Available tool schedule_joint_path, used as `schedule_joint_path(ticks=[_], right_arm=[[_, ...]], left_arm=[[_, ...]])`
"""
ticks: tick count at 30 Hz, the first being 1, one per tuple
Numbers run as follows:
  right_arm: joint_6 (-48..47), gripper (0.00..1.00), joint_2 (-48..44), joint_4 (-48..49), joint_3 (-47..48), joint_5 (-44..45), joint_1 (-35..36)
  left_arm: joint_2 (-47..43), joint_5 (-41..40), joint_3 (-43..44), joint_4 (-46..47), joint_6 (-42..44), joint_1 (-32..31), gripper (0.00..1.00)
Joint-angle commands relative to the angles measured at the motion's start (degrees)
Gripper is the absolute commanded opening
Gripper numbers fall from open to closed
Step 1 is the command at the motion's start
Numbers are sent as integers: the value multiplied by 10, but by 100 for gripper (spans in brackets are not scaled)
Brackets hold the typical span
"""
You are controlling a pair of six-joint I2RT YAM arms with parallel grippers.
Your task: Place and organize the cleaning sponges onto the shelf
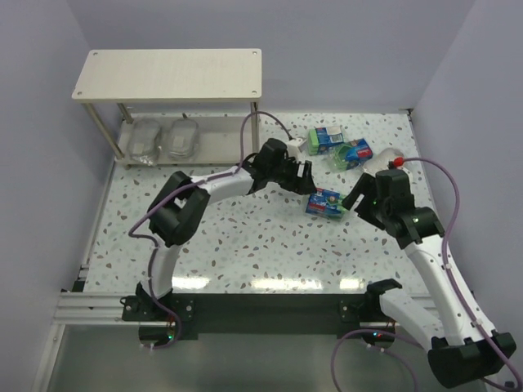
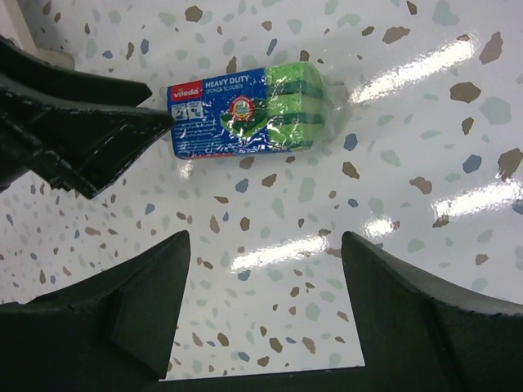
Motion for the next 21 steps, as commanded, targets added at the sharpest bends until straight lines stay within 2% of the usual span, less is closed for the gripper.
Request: schedule_joint_path(ticks=[1,4,8,9,12,14,15,21], right_arm=[[-16,78,-10,-22,8,9,-2],[-20,79,-14,-22,1,7,-2],[-24,79,-18,-19,-3,6,-3],[-24,79,-16,-16,-4,3,-3],[-26,78,-10,-10,-5,-11,-3],[-26,78,-8,-5,-8,-21,-3],[-26,78,-7,4,-11,-34,-3],[-48,76,19,48,-21,-113,-2]], left_arm=[[39,1,59,-13,28,-9,79],[56,-4,74,-31,35,-15,75],[44,-4,45,-32,44,-18,49],[37,-4,25,-32,46,-17,34],[-9,-13,-30,-32,45,-17,14],[-66,-30,-67,-30,35,-17,8],[-86,-50,-104,-30,30,-16,0],[-266,-98,-258,-69,-36,-3,0]])
